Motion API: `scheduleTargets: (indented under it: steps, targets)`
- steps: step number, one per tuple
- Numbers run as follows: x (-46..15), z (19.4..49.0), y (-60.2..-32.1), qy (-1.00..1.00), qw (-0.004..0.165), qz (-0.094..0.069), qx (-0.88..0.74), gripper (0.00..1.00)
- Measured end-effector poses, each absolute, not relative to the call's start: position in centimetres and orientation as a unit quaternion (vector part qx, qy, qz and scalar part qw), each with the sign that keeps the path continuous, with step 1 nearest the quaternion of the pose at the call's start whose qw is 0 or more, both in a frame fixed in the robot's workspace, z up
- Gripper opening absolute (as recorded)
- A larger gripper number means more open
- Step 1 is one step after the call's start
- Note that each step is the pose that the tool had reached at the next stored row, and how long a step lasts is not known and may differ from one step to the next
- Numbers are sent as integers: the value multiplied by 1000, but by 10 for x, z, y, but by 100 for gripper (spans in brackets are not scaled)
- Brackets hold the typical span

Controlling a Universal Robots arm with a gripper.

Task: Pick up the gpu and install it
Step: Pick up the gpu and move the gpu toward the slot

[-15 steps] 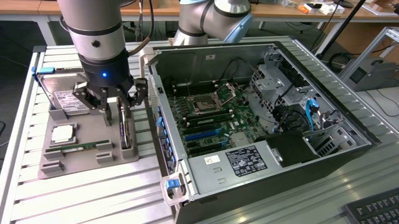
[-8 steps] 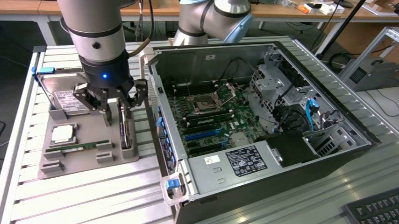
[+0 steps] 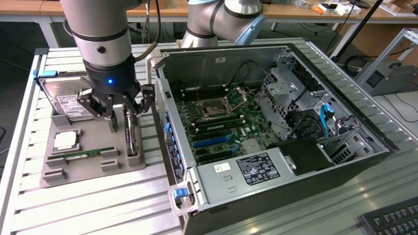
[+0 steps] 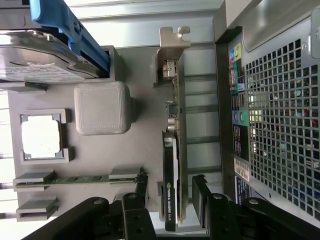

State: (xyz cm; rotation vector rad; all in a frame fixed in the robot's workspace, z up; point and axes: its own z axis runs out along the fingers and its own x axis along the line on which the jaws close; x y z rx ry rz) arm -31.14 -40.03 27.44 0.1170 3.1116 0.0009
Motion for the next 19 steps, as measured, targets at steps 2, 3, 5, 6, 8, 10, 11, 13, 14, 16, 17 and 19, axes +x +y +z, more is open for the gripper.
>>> scheduleTargets:
  steps: [2, 3, 5, 6, 8, 10, 11, 13, 14, 16, 17, 19]
  targets:
    - [-311, 273, -400, 999, 14, 0, 38, 48]
    - [-311, 272, -400, 999, 14, 0, 38, 48]
    - [-311, 271, -400, 999, 14, 0, 38, 48]
    - [-311, 271, -400, 999, 14, 0, 38, 48]
    - [-311, 270, -400, 999, 14, -1, 38, 48]
    - [-311, 269, -400, 999, 14, -1, 38, 48]
    - [-311, 268, -400, 999, 14, -1, 38, 48]
    - [-311, 267, -400, 999, 14, -1, 38, 48]
    - [-311, 266, -400, 999, 14, -2, 38, 48]
    - [-311, 265, -400, 999, 14, -2, 38, 48]
    - [-311, 265, -400, 999, 14, -2, 38, 48]
    - [-311, 264, -400, 999, 14, -2, 38, 48]
